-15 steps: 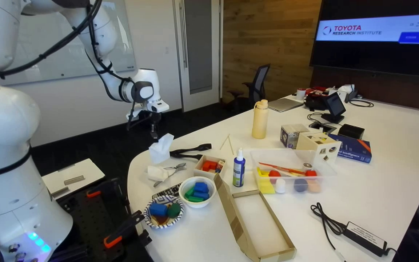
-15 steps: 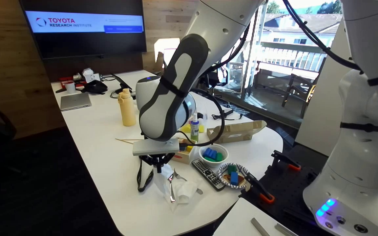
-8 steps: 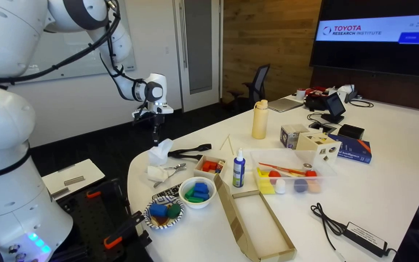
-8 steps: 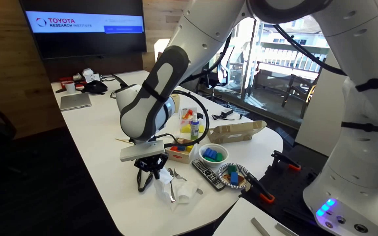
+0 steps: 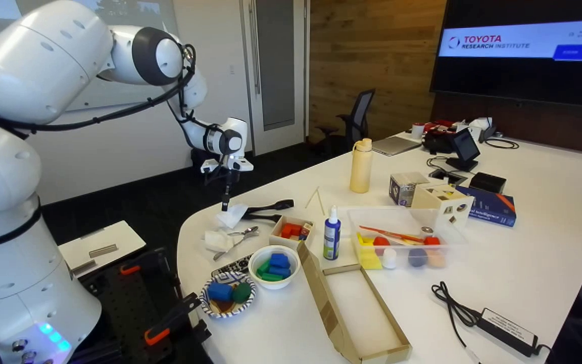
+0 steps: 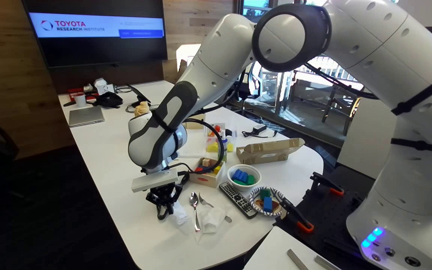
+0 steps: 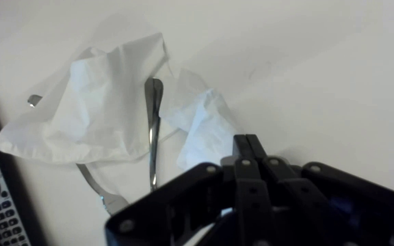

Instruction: Turnover the napkin on the left.

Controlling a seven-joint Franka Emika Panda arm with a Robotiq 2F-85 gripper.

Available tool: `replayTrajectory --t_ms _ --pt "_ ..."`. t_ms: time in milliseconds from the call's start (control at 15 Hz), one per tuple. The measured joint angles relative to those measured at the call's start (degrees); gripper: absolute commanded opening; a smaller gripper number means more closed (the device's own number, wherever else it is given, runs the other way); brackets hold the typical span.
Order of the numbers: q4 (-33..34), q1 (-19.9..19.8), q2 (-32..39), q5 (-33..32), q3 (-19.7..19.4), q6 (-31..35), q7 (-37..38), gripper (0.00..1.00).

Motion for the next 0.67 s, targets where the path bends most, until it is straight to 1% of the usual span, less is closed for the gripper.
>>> replayTrajectory --t_ms 267,533,600,667 --pt "5.0 0.5 2.5 -0.2 1.7 -3.0 -0.9 0.00" --pt "9.2 0.7 4.3 -0.2 3.5 -6.9 -4.2 0.00" --pt "10.2 0.7 4.9 -0.1 3.8 -7.7 -5.1 0.26" --pt "11.2 0.7 5.6 -0.1 4.0 -8.4 -5.8 0.28"
